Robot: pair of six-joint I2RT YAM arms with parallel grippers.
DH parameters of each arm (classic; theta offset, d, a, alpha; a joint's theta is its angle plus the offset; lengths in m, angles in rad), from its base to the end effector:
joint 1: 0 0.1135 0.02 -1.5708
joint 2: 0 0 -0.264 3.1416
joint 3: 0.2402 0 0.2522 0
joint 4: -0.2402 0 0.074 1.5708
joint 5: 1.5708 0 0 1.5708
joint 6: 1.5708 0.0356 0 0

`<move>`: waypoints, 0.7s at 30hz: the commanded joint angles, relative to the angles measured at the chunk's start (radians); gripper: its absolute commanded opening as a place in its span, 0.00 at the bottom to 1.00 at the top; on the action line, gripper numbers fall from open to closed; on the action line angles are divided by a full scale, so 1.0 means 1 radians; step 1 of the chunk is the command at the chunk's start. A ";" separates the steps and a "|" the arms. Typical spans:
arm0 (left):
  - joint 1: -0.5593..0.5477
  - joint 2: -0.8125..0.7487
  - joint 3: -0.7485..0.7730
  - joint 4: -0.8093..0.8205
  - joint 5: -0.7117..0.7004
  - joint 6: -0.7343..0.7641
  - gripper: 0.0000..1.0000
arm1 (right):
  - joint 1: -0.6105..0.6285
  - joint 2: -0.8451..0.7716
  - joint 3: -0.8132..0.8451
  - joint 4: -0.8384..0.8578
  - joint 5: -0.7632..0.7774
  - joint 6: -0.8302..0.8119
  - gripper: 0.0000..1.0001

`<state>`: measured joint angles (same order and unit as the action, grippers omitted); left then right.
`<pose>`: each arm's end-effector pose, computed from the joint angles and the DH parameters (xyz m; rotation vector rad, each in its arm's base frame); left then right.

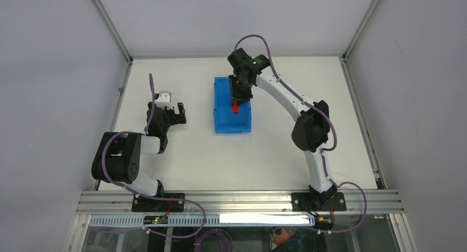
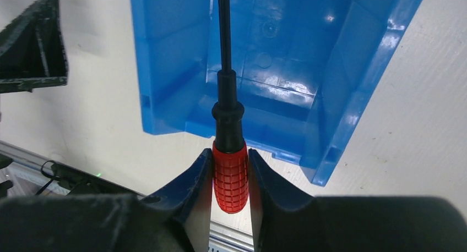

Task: Put the screwdriver in the bin
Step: Place the screwdriver in the bin.

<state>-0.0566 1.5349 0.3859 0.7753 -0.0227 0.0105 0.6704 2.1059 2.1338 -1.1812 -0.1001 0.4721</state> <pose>0.2672 -0.0143 0.1384 0.0502 1.9438 -0.0085 0.3443 0.2775 0.3074 -0.3079 2.7940 0.4404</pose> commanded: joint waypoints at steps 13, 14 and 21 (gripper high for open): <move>0.013 -0.029 -0.002 0.027 0.021 -0.008 0.99 | 0.027 0.174 0.074 0.012 0.056 -0.076 0.00; 0.014 -0.029 -0.002 0.027 0.021 -0.008 0.99 | 0.028 0.184 0.076 0.017 0.063 -0.078 0.00; 0.013 -0.028 -0.002 0.025 0.021 -0.008 0.99 | 0.042 0.237 0.074 0.048 0.094 -0.083 0.00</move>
<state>-0.0566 1.5349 0.3859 0.7753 -0.0227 0.0105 0.6968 2.3276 2.1567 -1.1671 -0.0368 0.4049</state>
